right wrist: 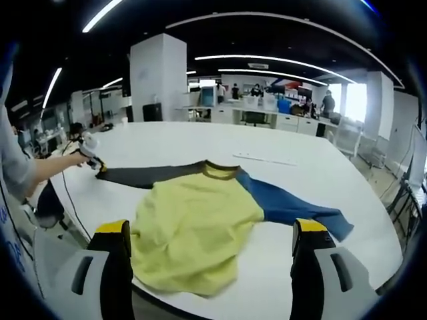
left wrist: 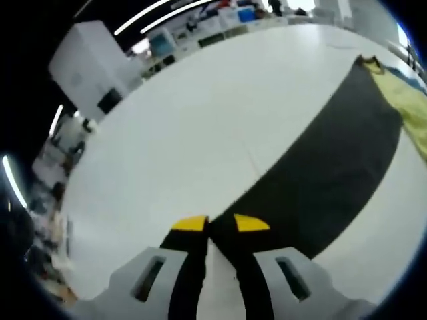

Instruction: Fold the garment on the visible template until the final outline fits inside the template.

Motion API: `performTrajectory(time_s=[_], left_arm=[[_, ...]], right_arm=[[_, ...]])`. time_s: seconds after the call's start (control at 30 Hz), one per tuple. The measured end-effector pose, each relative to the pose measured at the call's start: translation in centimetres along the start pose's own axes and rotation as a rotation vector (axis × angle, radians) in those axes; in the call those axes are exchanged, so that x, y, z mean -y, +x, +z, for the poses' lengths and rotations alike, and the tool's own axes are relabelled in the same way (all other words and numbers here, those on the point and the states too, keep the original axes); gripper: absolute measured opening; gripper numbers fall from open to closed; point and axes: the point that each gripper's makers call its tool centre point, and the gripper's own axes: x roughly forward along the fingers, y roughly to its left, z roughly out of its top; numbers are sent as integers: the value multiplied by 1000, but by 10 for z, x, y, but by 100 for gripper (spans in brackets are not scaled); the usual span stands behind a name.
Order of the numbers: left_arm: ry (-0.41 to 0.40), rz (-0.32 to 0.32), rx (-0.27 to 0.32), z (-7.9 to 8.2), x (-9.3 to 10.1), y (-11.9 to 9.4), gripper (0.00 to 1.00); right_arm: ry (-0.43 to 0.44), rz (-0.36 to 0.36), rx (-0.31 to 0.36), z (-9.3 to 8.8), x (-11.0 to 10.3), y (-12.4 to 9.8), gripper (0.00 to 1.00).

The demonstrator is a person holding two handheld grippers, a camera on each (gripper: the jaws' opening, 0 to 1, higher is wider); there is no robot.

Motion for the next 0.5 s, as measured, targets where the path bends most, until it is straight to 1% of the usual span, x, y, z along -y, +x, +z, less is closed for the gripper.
performTrajectory(time_s=[0.13, 0.27, 0.3, 0.37, 0.43, 0.47, 0.5], left_arm=[[17, 22, 19, 1, 1, -6, 30], [19, 37, 35, 1, -1, -14, 43], [8, 37, 39, 0, -1, -19, 44], [-40, 22, 57, 1, 3, -26, 45], [-85, 6, 101, 7, 8, -38, 47], [-95, -11, 129, 13, 16, -49, 49], [-92, -19, 137, 14, 18, -50, 51]], right_arm=[[-2, 1, -2, -2, 0, 0, 100], [-3, 8, 11, 1, 2, -2, 100], [-5, 13, 13, 1, 3, -1, 100], [-17, 17, 13, 1, 5, -2, 100], [-19, 20, 12, 0, 8, -3, 100], [-20, 20, 17, 0, 11, -4, 100], [-20, 19, 18, 0, 11, -4, 100]])
